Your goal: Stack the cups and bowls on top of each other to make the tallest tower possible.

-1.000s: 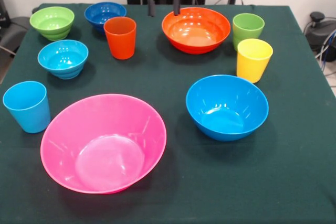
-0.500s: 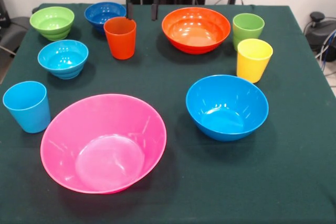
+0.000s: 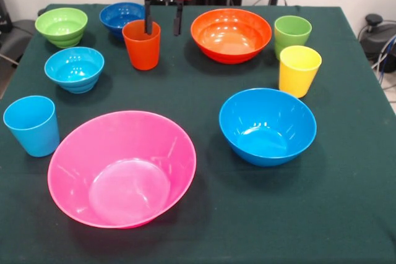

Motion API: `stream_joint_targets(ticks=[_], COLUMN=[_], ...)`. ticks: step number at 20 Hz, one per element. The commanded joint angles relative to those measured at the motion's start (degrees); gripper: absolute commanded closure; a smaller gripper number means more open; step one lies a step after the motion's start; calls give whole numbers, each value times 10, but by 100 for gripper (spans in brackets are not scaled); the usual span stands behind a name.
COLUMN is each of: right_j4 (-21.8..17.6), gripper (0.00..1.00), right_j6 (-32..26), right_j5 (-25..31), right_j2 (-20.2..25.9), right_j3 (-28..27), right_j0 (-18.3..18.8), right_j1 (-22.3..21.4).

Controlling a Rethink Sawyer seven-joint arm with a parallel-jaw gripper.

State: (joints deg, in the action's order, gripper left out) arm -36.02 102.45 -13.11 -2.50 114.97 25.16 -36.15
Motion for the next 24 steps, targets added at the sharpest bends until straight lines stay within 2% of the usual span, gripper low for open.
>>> stream_joint_targets(ticks=[1,6,14,24], right_j4=[-25,-20,-26,-32], gripper=[0,0,0,0], right_j6=[33,35,31,39], right_j5=[-28,-16,-2,-3], right_j2=[0,-2,12,29], right_j3=[-55,-64,-93,-88], right_j0=[-31,-42,-32,-19], right_j1=[39,39,51,45])
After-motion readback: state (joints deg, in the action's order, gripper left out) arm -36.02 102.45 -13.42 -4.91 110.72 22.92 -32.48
